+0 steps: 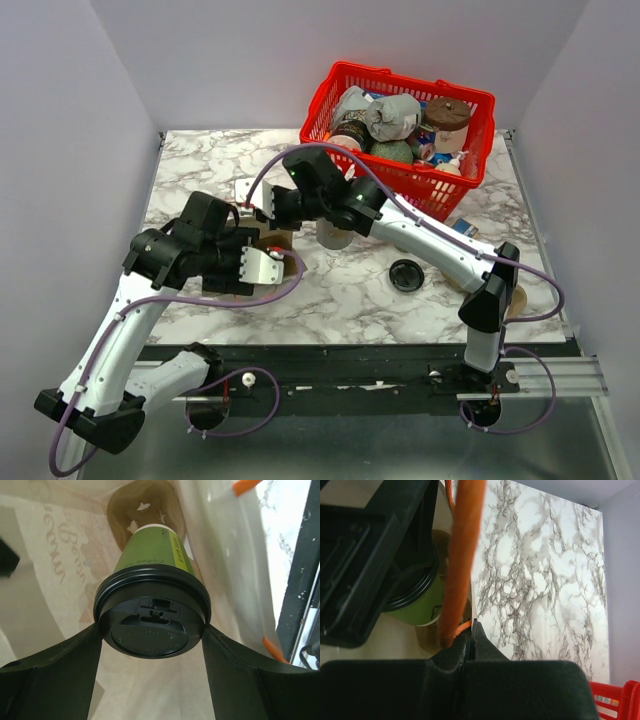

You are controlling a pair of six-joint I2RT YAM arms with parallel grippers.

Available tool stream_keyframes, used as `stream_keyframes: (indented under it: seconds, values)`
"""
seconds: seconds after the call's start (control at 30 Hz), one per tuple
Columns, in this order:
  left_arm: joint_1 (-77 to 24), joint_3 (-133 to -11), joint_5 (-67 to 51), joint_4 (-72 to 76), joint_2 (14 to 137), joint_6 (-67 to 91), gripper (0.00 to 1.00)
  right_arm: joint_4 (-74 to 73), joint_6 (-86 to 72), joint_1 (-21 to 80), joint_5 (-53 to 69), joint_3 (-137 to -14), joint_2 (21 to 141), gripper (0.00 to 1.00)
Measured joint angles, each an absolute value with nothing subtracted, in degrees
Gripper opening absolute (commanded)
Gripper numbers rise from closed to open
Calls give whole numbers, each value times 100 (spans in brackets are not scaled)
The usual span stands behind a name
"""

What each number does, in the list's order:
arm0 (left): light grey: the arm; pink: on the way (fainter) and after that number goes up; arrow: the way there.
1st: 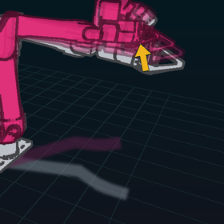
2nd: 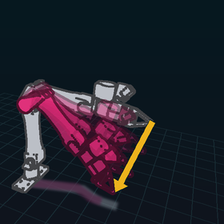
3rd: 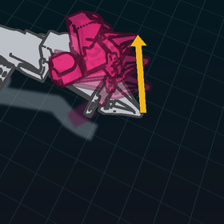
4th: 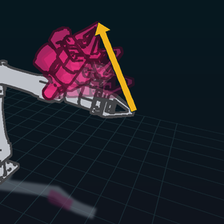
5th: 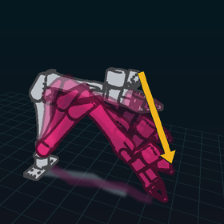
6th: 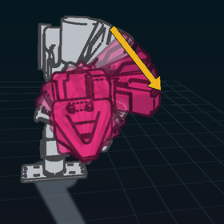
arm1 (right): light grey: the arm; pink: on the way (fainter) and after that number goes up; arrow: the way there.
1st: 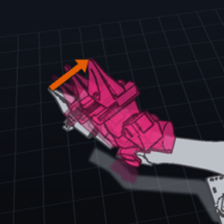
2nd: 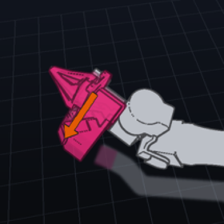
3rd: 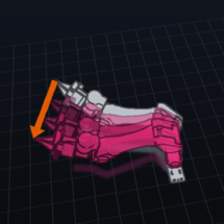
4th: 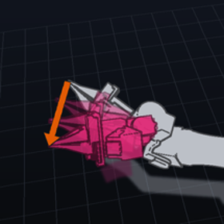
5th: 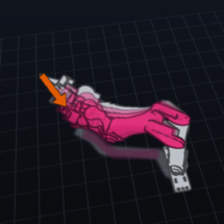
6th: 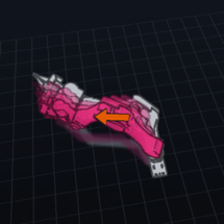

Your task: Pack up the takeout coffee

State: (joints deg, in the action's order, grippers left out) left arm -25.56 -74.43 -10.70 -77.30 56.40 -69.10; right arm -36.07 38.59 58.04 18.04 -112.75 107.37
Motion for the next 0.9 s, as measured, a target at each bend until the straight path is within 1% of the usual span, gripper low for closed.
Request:
stream_keyframes:
  seconds: [0.17,0.57,0.9]
  values:
    - [-2906,-7345,-812,-7719,5747,-6604,0,-3610,3874,5806,1732,-11275,10735,1]
    - [-3070,-7017,-154,-7638,5612,-5944,0,-3658,3948,5800,1577,-11163,10621,1]
    - [-3597,-6539,410,-7529,5697,-5194,0,-3496,3518,5843,1365,-11148,10606,1]
